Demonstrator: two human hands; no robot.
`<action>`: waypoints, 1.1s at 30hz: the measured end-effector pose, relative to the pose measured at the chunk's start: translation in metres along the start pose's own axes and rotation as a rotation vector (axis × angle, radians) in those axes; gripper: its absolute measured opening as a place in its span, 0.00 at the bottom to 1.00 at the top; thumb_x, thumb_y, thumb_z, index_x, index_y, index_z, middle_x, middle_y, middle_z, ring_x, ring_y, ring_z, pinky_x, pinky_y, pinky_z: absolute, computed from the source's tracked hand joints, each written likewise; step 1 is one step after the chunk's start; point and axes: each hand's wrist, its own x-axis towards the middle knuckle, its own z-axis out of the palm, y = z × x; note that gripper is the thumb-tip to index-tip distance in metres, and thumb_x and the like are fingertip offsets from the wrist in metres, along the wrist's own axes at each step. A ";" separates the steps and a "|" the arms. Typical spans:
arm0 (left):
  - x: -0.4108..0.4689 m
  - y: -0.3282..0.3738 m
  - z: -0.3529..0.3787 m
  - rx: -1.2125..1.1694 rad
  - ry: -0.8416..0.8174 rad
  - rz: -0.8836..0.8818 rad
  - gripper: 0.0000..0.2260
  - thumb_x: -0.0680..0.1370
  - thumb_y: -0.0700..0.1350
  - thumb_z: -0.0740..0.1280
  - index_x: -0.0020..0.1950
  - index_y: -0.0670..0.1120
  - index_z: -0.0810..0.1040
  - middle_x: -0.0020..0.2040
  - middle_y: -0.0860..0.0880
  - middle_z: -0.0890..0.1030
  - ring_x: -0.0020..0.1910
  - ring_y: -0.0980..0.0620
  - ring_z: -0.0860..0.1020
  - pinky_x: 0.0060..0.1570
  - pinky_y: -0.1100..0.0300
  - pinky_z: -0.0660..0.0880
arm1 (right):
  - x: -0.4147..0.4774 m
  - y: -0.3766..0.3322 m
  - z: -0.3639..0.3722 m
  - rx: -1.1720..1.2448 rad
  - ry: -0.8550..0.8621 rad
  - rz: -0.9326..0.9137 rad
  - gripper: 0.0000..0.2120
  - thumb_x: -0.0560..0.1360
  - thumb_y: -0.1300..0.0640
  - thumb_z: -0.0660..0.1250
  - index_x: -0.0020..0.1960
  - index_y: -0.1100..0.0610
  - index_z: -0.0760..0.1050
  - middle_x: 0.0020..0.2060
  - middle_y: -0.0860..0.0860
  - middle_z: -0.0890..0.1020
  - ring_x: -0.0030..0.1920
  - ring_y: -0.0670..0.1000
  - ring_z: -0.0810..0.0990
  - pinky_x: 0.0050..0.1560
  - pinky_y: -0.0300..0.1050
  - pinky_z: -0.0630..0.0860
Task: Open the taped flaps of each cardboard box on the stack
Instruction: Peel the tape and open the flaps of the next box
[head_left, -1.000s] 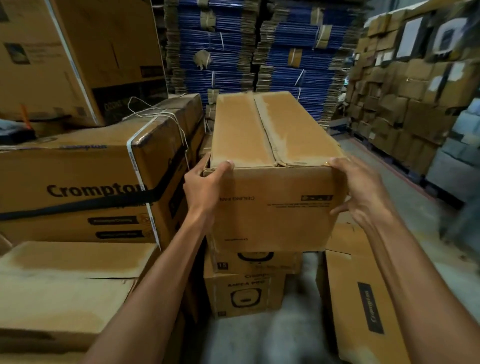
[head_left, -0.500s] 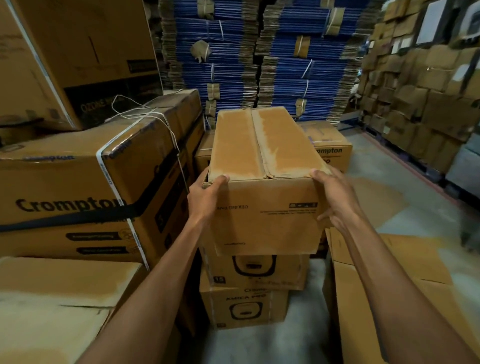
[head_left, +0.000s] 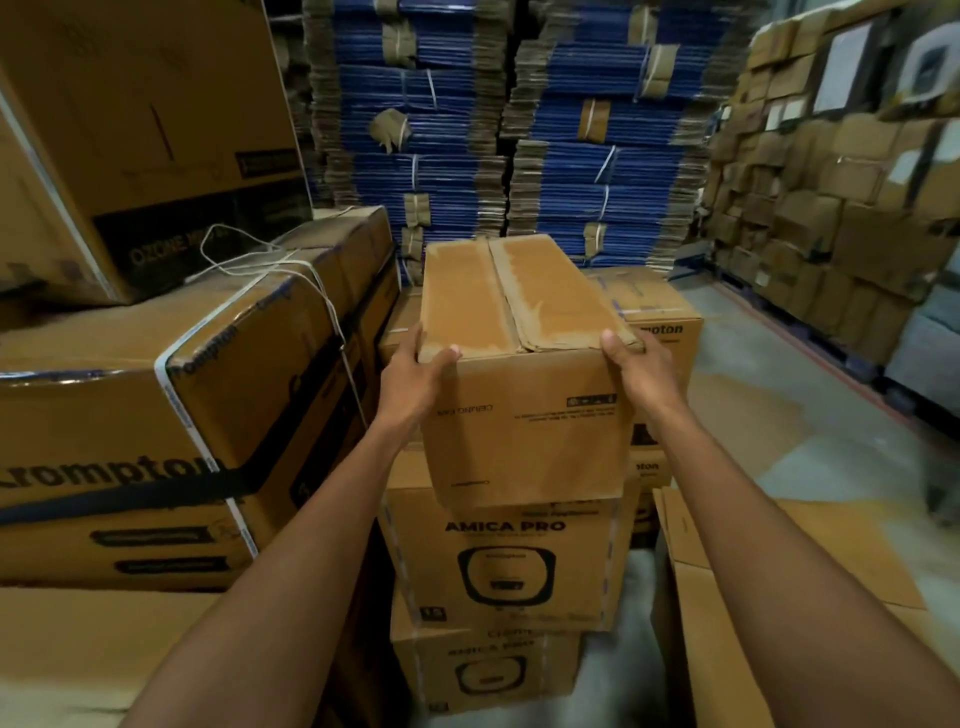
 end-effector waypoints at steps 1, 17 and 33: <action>0.005 0.002 0.001 0.066 0.008 0.044 0.28 0.82 0.50 0.68 0.80 0.49 0.64 0.70 0.53 0.74 0.68 0.50 0.74 0.68 0.52 0.73 | 0.001 0.000 0.003 -0.008 0.010 -0.002 0.36 0.75 0.29 0.64 0.76 0.47 0.67 0.73 0.52 0.72 0.72 0.61 0.70 0.69 0.66 0.70; 0.031 0.030 0.060 1.104 -0.420 0.679 0.41 0.78 0.73 0.55 0.84 0.55 0.47 0.84 0.49 0.46 0.82 0.43 0.44 0.77 0.32 0.43 | -0.112 0.147 0.111 1.072 -0.201 0.809 0.31 0.73 0.44 0.75 0.69 0.57 0.70 0.56 0.61 0.81 0.58 0.60 0.79 0.59 0.56 0.77; 0.033 0.069 0.053 0.964 -0.373 0.617 0.41 0.76 0.60 0.72 0.83 0.55 0.54 0.77 0.46 0.70 0.68 0.41 0.75 0.67 0.40 0.73 | -0.071 0.101 0.115 1.121 0.102 0.538 0.40 0.75 0.60 0.74 0.78 0.43 0.56 0.74 0.56 0.70 0.73 0.65 0.69 0.67 0.77 0.66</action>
